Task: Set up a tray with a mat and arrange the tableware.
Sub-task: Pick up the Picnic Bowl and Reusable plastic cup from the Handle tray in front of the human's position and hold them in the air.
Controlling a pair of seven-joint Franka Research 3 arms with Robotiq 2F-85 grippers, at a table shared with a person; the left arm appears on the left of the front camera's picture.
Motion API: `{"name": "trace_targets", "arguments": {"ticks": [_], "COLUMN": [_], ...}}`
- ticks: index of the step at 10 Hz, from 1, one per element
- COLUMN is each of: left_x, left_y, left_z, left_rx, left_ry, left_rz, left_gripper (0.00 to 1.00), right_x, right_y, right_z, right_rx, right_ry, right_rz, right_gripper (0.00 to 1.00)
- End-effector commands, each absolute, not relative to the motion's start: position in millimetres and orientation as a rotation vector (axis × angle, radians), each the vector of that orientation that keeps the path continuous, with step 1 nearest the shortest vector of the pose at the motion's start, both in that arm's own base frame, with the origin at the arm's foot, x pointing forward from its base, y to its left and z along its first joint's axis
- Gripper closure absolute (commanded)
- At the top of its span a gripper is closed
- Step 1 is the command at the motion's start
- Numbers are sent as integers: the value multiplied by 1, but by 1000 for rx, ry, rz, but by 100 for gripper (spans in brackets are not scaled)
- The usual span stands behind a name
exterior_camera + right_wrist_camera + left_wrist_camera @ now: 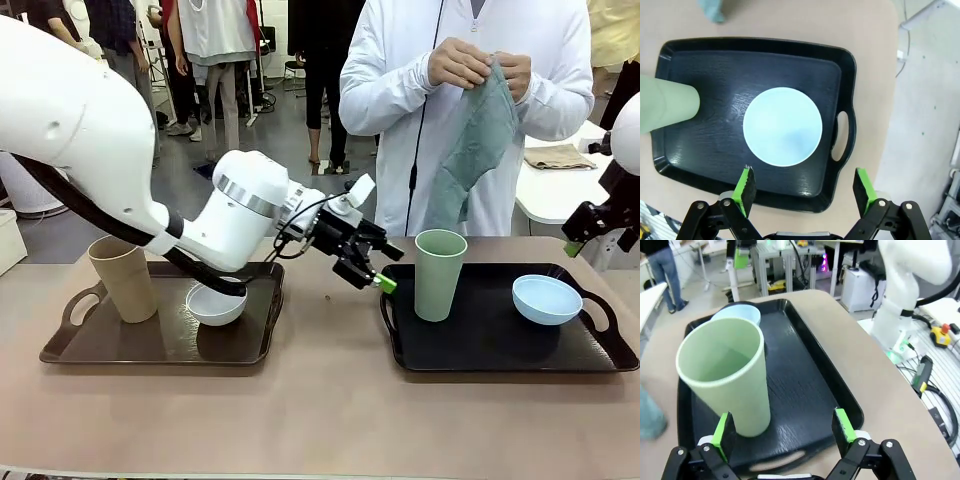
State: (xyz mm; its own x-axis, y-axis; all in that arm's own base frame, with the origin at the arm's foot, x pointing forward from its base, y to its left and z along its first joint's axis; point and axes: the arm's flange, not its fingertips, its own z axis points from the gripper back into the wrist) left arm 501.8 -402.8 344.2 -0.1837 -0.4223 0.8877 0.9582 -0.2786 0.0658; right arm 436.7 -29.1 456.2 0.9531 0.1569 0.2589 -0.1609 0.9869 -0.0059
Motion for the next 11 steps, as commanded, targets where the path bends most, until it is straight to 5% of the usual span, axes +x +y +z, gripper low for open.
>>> {"name": "trace_targets", "arguments": {"ticks": [1, 11], "left_x": [507, 524], "left_y": [-423, -430], "left_z": [343, 339], "left_rx": [-931, -864], "left_ry": [-921, -914], "left_rz": [-1667, -1562], "left_gripper": [0, 0], "right_x": [443, 449], "right_y": [-34, -34], "right_z": [439, 424], "right_rx": [6, 15], "right_ry": [-264, -238], "right_rz": [162, 193], "right_gripper": [0, 0]}}
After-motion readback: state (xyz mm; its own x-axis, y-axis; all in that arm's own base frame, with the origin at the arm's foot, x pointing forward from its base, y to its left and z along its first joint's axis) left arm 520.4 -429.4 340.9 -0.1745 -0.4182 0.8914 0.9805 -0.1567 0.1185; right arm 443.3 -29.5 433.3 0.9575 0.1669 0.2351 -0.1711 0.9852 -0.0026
